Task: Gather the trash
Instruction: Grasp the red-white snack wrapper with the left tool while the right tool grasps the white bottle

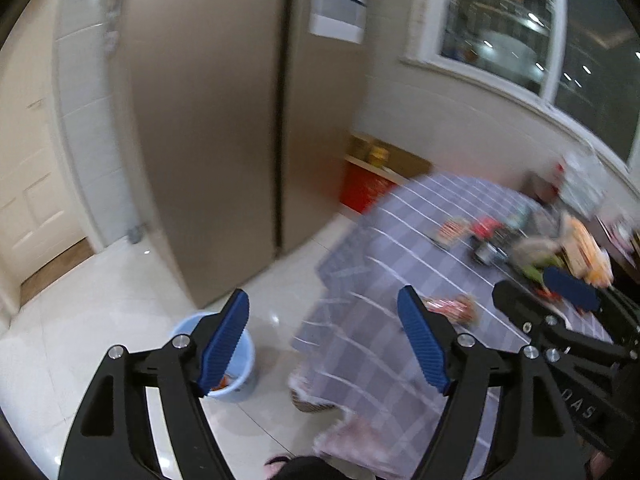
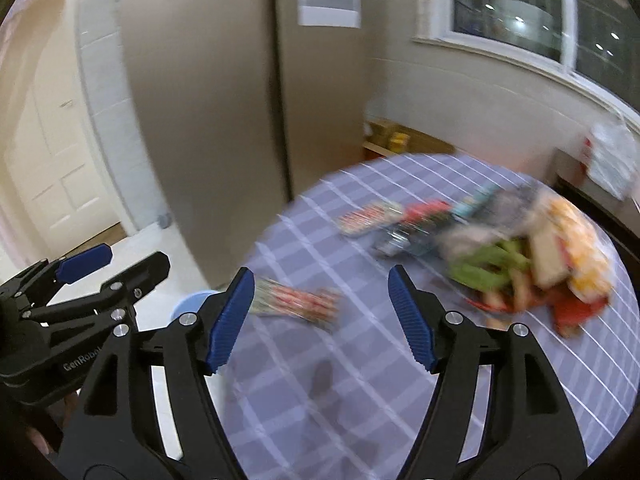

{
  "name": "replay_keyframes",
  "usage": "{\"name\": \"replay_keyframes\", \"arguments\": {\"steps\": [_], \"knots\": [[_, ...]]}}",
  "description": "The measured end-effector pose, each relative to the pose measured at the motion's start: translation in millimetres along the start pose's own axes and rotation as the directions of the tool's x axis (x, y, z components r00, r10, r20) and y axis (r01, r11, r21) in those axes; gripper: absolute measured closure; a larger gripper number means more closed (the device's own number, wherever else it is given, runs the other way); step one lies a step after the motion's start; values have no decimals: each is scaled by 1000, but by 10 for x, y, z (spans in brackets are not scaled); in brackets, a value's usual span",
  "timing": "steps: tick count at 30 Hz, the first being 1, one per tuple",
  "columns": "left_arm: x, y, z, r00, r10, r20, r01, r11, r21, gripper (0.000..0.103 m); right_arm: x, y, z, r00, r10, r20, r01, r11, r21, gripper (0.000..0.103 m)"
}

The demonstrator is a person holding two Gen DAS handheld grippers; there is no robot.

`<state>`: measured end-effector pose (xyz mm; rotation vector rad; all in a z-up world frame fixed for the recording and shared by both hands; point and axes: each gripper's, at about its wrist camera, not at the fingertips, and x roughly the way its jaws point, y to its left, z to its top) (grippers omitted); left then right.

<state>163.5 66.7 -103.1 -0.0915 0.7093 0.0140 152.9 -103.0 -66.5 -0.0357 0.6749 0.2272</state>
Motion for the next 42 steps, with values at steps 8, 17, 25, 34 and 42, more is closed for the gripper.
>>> {"name": "replay_keyframes", "arguments": {"steps": [8, 17, 25, 34, 42], "knots": [[265, -674, -143, 997, -49, -52, 57, 984, 167, 27, -82, -652, -303, 991, -125, -53, 128, 991, 47, 29], [608, -928, -135, 996, -32, -84, 56, 951, 303, 27, 37, -1123, -470, 975, -175, -137, 185, 980, 70, 25], [752, -911, -56, 995, -47, -93, 76, 938, 338, 27, 294, -1192, -388, 966, -161, -203, 173, 984, 44, 22], [779, -951, -50, 986, -126, -109, 152, 945, 289, 82, 339, -1081, -349, 969, -125, -212, 134, 991, 29, 67], [729, -765, -50, 973, -199, -118, 217, 962, 166, 90, 275, -875, -352, 982, -40, -186, 56, 995, 80, 72]]}}
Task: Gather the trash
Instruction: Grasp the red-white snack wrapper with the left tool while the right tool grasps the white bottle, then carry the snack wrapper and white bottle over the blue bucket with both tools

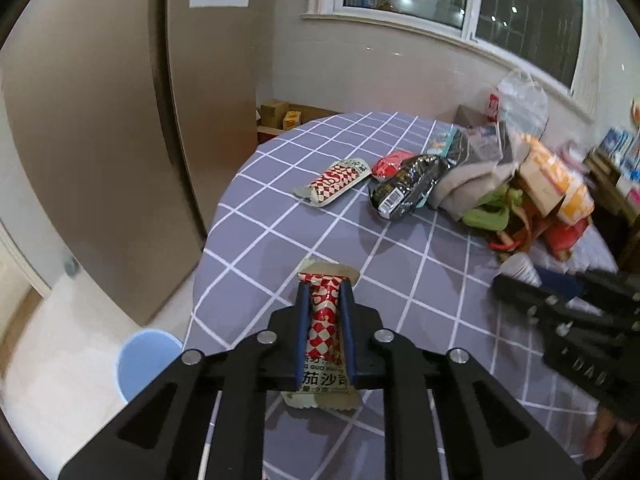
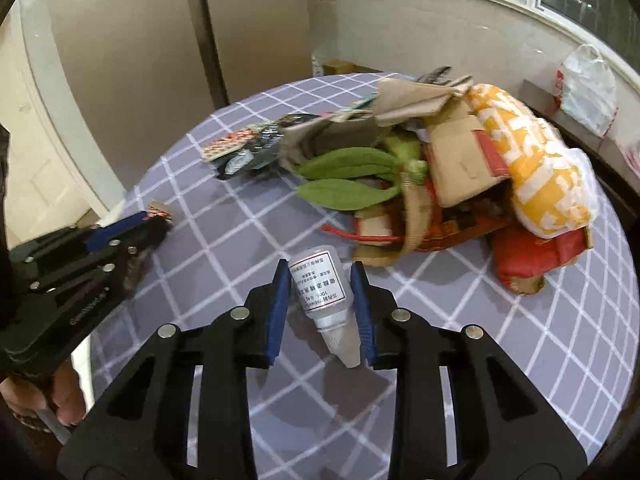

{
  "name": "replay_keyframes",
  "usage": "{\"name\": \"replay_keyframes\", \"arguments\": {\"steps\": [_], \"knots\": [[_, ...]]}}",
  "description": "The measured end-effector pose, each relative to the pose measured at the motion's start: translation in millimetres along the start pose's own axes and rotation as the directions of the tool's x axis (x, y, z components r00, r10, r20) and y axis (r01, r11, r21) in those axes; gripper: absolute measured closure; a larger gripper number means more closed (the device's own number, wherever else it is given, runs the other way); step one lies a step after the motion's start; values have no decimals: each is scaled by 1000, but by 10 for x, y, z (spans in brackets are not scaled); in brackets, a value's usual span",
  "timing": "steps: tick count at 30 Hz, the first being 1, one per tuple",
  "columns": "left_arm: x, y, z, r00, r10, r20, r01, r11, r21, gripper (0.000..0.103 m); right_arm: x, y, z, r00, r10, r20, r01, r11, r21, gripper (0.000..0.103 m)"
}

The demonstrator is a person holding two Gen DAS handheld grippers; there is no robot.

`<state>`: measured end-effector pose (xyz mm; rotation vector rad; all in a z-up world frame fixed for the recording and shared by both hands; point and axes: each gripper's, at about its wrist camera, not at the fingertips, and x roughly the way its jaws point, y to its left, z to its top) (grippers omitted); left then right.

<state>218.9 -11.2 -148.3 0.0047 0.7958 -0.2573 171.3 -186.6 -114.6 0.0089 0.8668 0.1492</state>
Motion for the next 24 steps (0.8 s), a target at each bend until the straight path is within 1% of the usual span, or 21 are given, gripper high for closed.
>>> {"name": "replay_keyframes", "arguments": {"steps": [2, 5, 7, 11, 18, 22, 24], "knots": [[-47, 68, -22, 1000, -16, 9, 16, 1000, -25, 91, 4, 105, 16, 1000, 13, -2, -13, 1000, -9, 72], [-128, 122, -47, 999, -15, 29, 16, 999, -39, 91, 0, 241, 43, 999, 42, 3, -42, 999, -15, 73], [-203, 181, -45, 999, -24, 48, 27, 998, -53, 91, -6, 369, 85, 998, 60, 10, -60, 998, -29, 73], [-302, 299, -32, 997, -20, 75, 25, 997, -74, 91, 19, 657, 186, 994, 108, 16, -107, 992, -61, 74], [-425, 792, -48, 995, -4, 100, 20, 987, -159, 91, 103, 1182, 322, 989, 146, 22, -143, 982, -125, 75], [-528, 1095, -84, 992, 26, 120, -1, 979, -205, 91, 146, 1443, 410, 982, 186, 29, -179, 971, -157, 75], [-581, 1289, -95, 991, 42, 127, -11, 971, -237, 91, 174, 1651, 478, 975, 221, 28, -213, 960, -182, 75]]}}
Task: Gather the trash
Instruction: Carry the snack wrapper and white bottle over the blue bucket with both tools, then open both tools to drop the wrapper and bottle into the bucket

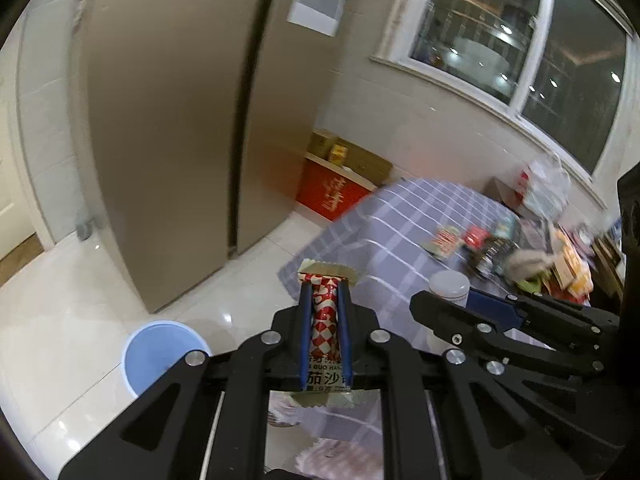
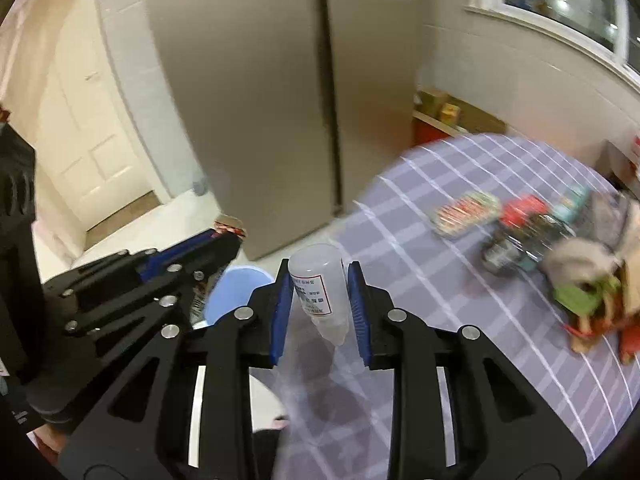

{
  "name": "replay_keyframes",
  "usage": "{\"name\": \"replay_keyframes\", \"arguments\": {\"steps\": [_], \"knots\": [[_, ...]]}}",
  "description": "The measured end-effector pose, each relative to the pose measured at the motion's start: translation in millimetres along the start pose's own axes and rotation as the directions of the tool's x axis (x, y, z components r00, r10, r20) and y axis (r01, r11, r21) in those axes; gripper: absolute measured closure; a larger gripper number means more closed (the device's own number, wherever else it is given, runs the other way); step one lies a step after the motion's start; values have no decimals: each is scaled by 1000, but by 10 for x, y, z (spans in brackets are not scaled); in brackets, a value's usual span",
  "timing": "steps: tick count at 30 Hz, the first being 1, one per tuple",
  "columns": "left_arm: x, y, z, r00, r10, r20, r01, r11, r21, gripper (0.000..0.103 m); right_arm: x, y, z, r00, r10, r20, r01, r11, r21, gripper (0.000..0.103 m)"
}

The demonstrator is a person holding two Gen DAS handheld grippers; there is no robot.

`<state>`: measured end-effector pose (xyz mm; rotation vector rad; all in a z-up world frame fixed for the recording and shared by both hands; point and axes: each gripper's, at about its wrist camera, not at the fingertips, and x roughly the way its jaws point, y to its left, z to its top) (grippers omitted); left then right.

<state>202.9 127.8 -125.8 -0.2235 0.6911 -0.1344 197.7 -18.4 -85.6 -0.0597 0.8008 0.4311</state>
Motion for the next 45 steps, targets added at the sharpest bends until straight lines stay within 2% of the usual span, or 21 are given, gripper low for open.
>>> {"name": "replay_keyframes", "arguments": {"steps": [8, 15, 22, 24, 25, 26, 27, 34, 45], "knots": [[-120, 781, 120, 992, 126, 11, -125, 987, -99, 91, 480, 640, 259, 992, 123, -17, -124, 991, -57, 75], [-141, 1426, 107, 973, 232, -14, -231, 957, -179, 91, 837, 1031, 354, 979, 199, -46, -202, 976, -78, 75], [-112, 1847, 85, 952, 303, -37, -303, 927, -220, 91, 1167, 1312, 376, 967, 248, -62, -253, 963, -91, 75], [-97, 1943, 90, 946, 321, -42, -322, 918, -231, 91, 1251, 1358, 404, 959, 277, -57, -281, 956, -80, 73], [-89, 1981, 91, 943, 330, -46, -331, 914, -232, 91, 1288, 1367, 415, 957, 284, -54, -287, 955, -73, 66], [-80, 2014, 93, 940, 338, -49, -339, 912, -232, 91, 1340, 1384, 430, 957, 284, -56, -287, 956, -63, 51], [-72, 2040, 93, 938, 342, -52, -344, 910, -233, 91, 1363, 1406, 436, 961, 273, -53, -276, 959, -62, 50], [-3, 2086, 85, 934, 352, -67, -358, 905, -231, 91, 1383, 1490, 370, 967, 248, -56, -252, 963, -94, 50], [135, 2032, 66, 931, 354, -88, -364, 907, -210, 91, 1347, 1418, 340, 983, 176, -42, -180, 979, -100, 50]]}}
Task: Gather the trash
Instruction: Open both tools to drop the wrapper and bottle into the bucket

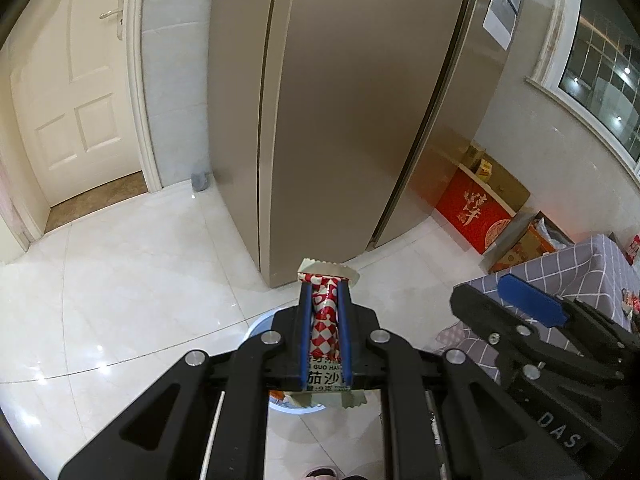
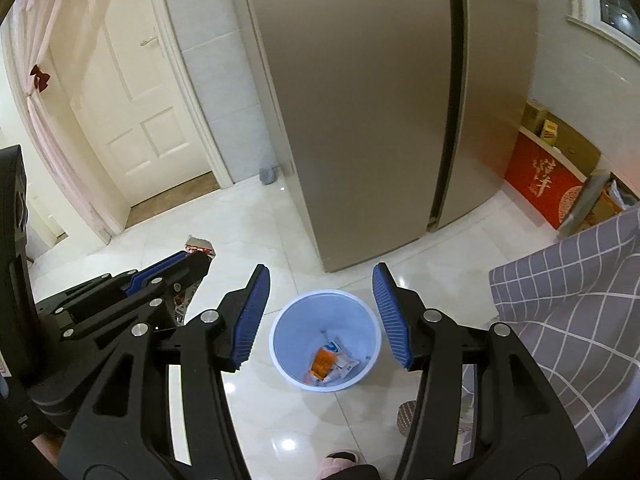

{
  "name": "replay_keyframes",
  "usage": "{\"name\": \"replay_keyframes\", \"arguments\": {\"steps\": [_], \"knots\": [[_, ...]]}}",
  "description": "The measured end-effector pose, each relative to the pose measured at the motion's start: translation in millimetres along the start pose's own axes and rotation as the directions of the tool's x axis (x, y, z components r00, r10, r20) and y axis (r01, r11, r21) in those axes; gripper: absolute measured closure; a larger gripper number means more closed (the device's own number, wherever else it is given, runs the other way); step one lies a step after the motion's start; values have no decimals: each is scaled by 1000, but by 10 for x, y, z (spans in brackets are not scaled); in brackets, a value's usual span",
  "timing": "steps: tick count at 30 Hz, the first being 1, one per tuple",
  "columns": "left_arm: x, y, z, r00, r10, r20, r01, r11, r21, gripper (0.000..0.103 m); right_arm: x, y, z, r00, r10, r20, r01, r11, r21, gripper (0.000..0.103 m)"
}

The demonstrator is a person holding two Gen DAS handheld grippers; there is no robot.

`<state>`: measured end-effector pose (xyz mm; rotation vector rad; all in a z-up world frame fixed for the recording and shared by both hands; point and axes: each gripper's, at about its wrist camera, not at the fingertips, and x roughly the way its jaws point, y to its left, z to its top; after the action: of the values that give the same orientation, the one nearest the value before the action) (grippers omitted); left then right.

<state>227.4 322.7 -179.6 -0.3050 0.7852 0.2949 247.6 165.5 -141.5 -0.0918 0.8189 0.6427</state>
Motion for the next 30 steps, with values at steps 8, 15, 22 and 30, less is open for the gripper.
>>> {"name": "replay_keyframes", "arguments": {"steps": [8, 15, 22, 30], "knots": [[71, -67, 42, 1000, 1, -1, -1, 1000, 12, 91, -41, -70, 20, 999, -40, 30, 40, 999, 7, 47], [100, -64, 87, 1000, 24, -10, -24, 999, -23, 65, -89, -101, 25, 996, -61, 64, 59, 998, 22, 47], [33, -43, 80, 999, 37, 1, -37, 999, -34, 42, -121, -150, 21, 996, -68, 58, 67, 997, 31, 47], [-116, -166, 92, 1000, 23, 15, -23, 1000, -18, 42, -287, -197, 11, 995, -76, 67, 74, 996, 39, 46]]}}
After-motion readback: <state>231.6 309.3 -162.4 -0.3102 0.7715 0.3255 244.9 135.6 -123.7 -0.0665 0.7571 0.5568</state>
